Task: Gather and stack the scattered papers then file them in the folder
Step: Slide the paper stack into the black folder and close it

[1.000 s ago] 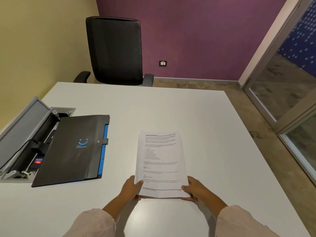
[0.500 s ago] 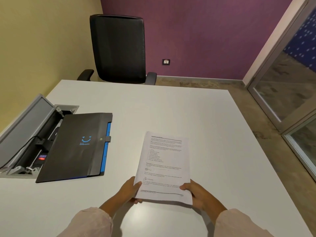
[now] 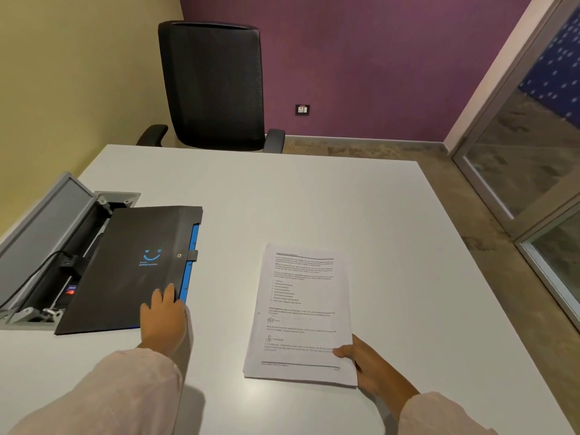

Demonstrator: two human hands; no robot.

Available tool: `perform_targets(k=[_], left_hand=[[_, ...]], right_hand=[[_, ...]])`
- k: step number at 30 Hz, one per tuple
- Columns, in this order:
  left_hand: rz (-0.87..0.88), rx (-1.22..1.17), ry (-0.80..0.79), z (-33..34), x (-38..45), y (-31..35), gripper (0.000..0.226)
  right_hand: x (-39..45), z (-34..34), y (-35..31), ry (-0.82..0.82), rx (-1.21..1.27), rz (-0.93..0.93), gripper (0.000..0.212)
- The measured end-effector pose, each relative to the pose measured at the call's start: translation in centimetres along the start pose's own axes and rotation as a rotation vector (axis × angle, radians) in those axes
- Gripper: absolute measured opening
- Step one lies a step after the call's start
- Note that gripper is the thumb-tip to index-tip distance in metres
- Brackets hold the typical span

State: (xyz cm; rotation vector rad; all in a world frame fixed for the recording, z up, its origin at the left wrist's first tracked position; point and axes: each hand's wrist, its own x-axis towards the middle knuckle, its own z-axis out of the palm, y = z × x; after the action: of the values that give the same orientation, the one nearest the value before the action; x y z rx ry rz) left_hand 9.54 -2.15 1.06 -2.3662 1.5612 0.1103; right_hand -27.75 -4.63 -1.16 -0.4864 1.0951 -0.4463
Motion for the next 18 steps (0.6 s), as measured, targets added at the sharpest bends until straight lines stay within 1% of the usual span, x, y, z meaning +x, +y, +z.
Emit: perform_targets(k=[4,7,12,14,18], left_hand=[[0.04,0.146,-0.048,-0.4,0.4,0.4,0.051],[0.008,0.217,-0.087,-0.8,0.4,0.9,0.055],[-0.174,0.156,-0.237,-1.7,0.4,1.1,0.067],[-0.231,0.129,-0.257,-1.9,0.5,0.7,0.067],[-0.3,0.067,-0.251,-2.3,0.7,-1.0,0.059]], right_hand=[[-0.1,0.0,-0.1,0.014,0.007,0.008,0.044],[-0.1,0.0,-0.2,0.023,-0.003,0.012,0.044],[-0.2,0.2,-0.3,0.029,-0.002,0.014,0.043],[-0.1,0.2,-0.2,0.031,-0.002,0.008,0.044],[-0.3,-0.1,-0.1,0.041,-0.012,0.003,0.044]])
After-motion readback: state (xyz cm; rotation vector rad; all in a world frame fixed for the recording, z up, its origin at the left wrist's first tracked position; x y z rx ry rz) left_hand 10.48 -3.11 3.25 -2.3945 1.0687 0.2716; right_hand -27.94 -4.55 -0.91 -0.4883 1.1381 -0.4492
